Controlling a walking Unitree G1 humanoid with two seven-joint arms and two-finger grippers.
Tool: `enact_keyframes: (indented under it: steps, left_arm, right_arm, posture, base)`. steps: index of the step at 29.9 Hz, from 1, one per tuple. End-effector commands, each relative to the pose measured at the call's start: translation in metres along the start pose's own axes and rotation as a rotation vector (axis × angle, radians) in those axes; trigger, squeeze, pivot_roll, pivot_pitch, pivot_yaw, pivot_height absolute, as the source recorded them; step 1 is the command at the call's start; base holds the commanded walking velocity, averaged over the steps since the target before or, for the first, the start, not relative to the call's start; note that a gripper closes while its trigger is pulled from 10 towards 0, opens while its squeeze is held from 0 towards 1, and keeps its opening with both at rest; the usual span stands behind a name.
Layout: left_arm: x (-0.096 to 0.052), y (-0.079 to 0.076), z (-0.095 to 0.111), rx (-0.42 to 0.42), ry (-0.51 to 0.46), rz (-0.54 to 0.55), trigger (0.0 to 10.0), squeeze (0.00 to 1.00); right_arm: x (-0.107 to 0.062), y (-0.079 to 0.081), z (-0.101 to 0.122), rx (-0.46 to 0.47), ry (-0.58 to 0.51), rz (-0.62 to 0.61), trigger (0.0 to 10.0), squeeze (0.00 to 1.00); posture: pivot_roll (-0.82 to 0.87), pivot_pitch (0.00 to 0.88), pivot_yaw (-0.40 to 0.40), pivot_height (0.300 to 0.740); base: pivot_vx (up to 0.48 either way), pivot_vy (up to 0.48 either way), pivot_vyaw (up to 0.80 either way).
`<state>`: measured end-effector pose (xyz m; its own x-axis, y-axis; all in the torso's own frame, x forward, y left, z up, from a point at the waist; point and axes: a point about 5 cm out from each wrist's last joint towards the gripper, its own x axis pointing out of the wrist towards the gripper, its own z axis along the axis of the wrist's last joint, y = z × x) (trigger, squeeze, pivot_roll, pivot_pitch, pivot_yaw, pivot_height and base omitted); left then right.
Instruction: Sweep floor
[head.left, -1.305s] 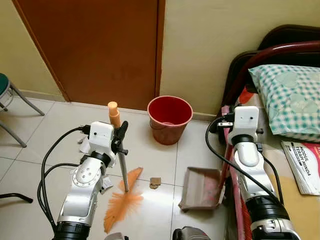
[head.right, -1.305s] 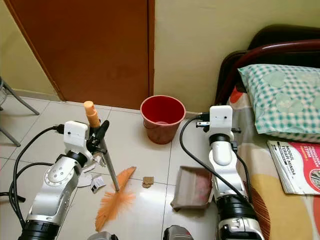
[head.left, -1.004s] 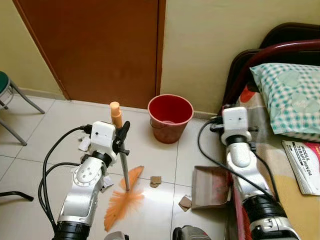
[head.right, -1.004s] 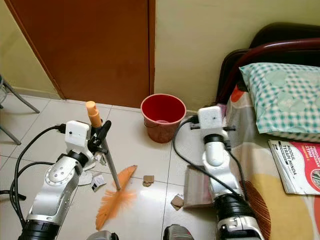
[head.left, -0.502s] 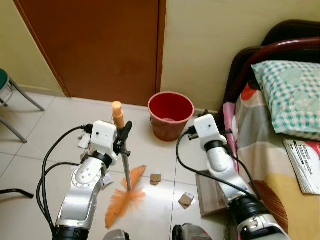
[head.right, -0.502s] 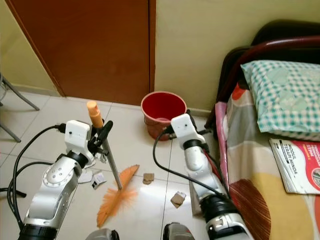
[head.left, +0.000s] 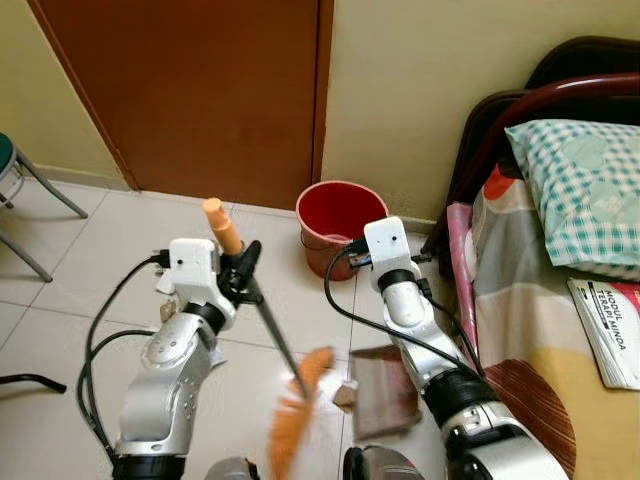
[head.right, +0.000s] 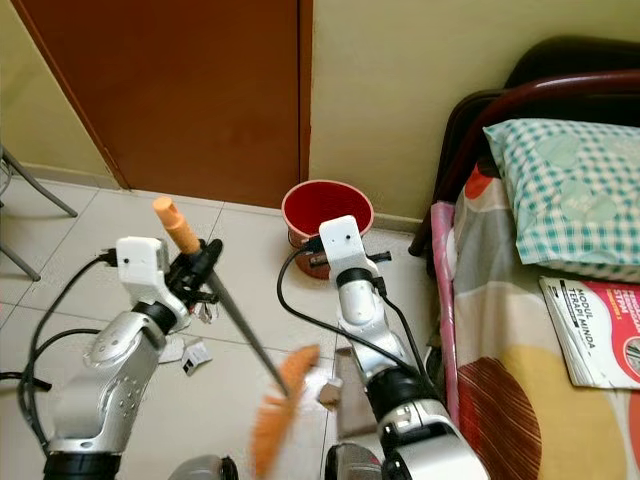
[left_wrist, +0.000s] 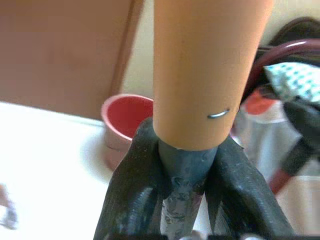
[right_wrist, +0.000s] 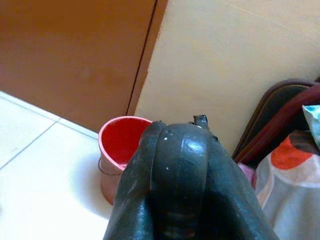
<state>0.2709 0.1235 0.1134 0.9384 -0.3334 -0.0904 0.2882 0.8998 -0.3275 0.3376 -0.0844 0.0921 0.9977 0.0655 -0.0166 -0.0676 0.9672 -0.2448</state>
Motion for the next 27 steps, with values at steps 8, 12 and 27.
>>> enact_keyframes:
  steps: [8,12,27]
  left_arm:
    - [0.009,-0.009,0.031,-0.224,-0.132,-0.005,10.0,0.0]
    - [0.011,-0.003,0.047,-0.219,-0.193,0.029,10.0,0.0]
    - [0.011,0.023,0.11,0.066,-0.378,0.097,10.0,0.0]
  right_arm:
    - [0.001,-0.002,-0.011,0.112,0.065,-0.024,10.0,0.0]
    - [0.0,-0.006,-0.017,0.151,0.09,-0.037,10.0,0.0]
    - [0.003,-0.009,-0.017,0.255,0.087,-0.006,10.0,0.0]
  posture:
    - [-0.01,0.111,-0.053,0.74]
    - [-0.01,0.111,-0.053,0.74]
    - [0.0,0.085,-0.054,0.74]
  base:
    - [0.0,0.0,0.0]
    - [0.0,0.0,0.0]
    - [0.0,0.0,0.0]
